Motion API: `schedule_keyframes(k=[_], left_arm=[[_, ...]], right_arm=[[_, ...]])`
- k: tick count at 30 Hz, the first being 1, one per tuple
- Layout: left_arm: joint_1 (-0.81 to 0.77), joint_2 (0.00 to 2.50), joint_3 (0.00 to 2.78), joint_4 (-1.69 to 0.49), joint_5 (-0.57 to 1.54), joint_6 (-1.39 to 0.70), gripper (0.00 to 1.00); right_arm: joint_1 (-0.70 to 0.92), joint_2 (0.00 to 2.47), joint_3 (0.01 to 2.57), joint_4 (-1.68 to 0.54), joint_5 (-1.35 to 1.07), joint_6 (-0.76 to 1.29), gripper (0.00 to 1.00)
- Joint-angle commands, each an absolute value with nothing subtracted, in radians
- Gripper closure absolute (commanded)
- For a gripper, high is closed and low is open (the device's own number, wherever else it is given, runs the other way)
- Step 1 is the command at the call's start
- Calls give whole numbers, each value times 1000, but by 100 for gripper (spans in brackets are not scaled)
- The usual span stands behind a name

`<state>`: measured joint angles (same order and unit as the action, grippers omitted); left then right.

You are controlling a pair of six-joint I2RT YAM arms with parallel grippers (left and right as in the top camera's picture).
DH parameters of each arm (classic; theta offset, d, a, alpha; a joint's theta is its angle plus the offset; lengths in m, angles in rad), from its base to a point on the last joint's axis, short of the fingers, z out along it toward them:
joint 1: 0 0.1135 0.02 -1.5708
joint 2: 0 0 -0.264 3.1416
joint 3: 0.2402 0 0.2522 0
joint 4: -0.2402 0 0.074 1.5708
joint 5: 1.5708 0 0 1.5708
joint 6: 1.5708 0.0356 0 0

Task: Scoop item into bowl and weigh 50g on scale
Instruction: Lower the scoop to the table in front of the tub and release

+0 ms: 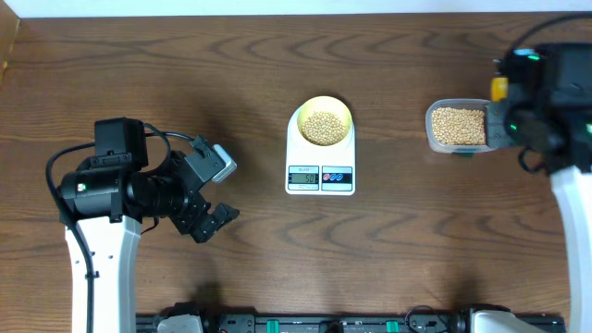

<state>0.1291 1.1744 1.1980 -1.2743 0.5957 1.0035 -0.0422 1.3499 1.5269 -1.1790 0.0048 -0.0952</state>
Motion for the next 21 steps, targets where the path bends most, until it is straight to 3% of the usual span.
schedule_keyframes(k=[1, 10, 21], left_arm=[[133, 1176, 1190, -1274, 594, 1028, 2], [133, 1176, 1190, -1274, 594, 1028, 2], [133, 1176, 1190, -1274, 594, 1028, 2]], right_arm=[[-141, 1333, 1485, -1283, -360, -83, 99], [-156, 1333, 1092, -1212, -729, -72, 99], [-158, 1333, 712, -990, -747, 172, 99]])
